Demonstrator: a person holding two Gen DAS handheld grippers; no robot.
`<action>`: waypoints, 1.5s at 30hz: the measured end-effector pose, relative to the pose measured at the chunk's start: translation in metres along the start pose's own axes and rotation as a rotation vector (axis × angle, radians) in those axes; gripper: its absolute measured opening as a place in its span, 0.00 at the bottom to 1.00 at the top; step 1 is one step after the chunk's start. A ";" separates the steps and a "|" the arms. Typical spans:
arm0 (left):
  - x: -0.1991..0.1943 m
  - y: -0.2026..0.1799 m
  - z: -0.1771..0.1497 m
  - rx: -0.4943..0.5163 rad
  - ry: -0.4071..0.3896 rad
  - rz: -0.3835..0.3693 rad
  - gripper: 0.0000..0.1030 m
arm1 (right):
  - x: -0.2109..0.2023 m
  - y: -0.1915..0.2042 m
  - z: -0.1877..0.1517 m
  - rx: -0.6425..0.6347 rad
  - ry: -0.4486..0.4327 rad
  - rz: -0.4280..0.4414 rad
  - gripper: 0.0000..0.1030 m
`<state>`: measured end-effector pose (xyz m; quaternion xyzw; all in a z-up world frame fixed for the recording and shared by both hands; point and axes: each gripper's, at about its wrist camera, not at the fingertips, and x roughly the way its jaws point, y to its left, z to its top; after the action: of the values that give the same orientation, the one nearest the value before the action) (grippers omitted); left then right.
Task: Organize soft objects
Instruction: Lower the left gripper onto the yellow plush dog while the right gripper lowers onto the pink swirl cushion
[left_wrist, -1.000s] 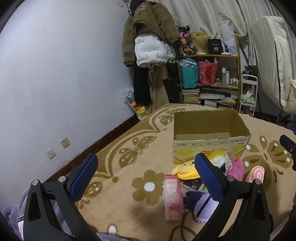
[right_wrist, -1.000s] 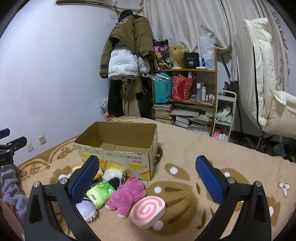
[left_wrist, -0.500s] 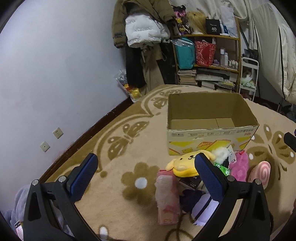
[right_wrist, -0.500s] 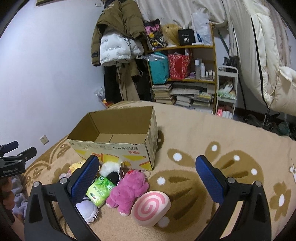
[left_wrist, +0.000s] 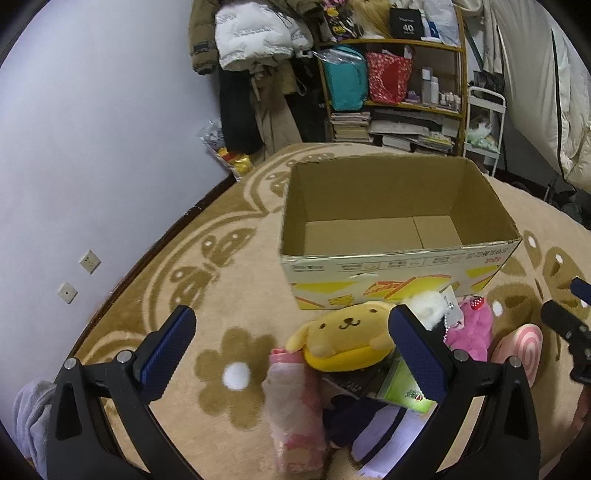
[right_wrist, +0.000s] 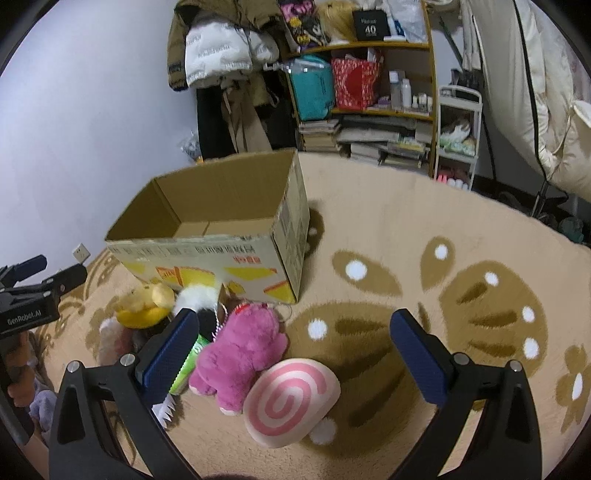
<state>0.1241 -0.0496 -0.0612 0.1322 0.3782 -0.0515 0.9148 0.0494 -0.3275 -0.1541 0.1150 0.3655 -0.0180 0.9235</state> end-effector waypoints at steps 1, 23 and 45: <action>0.004 -0.002 0.000 0.005 0.005 -0.006 1.00 | 0.004 0.000 0.000 0.000 0.011 -0.003 1.00; 0.066 -0.043 -0.004 0.078 0.131 -0.092 1.00 | 0.053 -0.010 -0.028 0.013 0.246 -0.010 0.96; 0.100 -0.046 -0.017 0.055 0.236 -0.093 0.91 | 0.067 -0.017 -0.034 0.057 0.309 0.073 0.55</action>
<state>0.1749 -0.0885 -0.1529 0.1444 0.4873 -0.0883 0.8567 0.0734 -0.3334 -0.2268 0.1556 0.4981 0.0231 0.8527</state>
